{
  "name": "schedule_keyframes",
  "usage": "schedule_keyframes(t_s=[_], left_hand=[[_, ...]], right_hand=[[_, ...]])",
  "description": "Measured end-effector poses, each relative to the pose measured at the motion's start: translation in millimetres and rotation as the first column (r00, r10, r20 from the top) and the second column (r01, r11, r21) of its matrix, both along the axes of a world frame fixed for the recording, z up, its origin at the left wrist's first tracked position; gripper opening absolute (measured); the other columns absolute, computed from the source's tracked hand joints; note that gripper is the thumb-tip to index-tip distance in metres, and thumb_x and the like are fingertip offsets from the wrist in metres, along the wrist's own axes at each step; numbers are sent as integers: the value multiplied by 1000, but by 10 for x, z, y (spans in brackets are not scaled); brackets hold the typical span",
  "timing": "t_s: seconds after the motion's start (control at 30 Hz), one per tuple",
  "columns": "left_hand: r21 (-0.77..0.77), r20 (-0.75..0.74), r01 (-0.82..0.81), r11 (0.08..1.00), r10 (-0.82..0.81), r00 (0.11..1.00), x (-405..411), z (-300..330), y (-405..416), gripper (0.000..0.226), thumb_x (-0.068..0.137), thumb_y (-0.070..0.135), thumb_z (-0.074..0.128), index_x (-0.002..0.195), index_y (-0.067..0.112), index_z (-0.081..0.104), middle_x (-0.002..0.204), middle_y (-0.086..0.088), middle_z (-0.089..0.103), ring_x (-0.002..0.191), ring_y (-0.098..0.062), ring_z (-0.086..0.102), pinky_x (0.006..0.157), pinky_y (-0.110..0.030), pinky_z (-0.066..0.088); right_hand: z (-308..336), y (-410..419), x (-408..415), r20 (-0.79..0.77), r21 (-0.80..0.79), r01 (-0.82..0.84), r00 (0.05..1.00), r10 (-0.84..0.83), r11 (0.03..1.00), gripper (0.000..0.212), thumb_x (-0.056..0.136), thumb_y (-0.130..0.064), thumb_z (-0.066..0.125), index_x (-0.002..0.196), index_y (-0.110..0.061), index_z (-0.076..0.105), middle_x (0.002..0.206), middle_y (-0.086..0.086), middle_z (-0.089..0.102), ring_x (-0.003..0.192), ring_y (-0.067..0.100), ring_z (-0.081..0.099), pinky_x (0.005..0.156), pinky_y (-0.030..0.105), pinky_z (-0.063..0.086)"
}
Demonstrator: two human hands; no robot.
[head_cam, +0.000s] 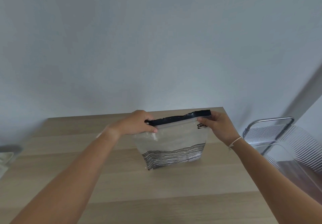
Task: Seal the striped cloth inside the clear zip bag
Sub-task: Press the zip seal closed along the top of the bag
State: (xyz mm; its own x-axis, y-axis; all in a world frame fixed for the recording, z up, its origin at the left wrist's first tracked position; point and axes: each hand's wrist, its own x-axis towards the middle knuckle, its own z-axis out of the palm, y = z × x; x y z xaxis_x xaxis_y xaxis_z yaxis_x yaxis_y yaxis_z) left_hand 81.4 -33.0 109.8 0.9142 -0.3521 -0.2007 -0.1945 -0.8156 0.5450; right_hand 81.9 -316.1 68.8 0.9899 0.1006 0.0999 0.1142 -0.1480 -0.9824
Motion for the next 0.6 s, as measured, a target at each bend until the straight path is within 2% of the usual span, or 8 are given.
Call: schedule_keyframes(t_s=[0.1,0.27,0.37,0.5,0.6], left_hand=[[9,-7,-31,999,31,999,9,25,88,19,76,28,71,76,9,67,58,6,46,55,-9,41,50,-21,27],[15,16,-37,999,37,999,-1,22,100,22,79,23,68,82,2,64,62,0,46,58,-14,41,53,-28,28],[-32,9,-39,999,39,999,-9,-4,124,16,78,22,69,82,7,68,62,1,47,58,-12,41,54,-25,28],[-167,73,-139,976,153,986,-2,-32,191,15,74,27,73,76,13,72,56,5,45,48,-4,37,46,-16,25],[-311,56,-207,928,235,970,-34,-82,240,12,73,23,75,62,22,71,47,12,52,46,0,43,47,-14,29]], right_hand=[[-8,-100,10,-4,15,56,998,-56,998,15,79,-6,64,83,-20,69,61,-18,71,59,-6,62,56,8,48],[1,-80,3,2,4,50,999,-50,999,20,79,-9,66,78,-29,69,63,-23,71,62,-8,63,57,6,47],[-12,-72,16,0,18,54,999,-54,998,15,79,-8,66,83,-21,70,72,-16,71,62,-7,63,57,8,48],[-41,-93,9,-16,55,71,997,-70,996,11,78,-10,67,88,-14,70,74,-10,70,62,-4,63,56,11,49],[-86,-140,1,-66,61,91,994,-87,994,14,77,-16,68,89,-8,70,80,-1,70,68,6,63,66,16,49]])
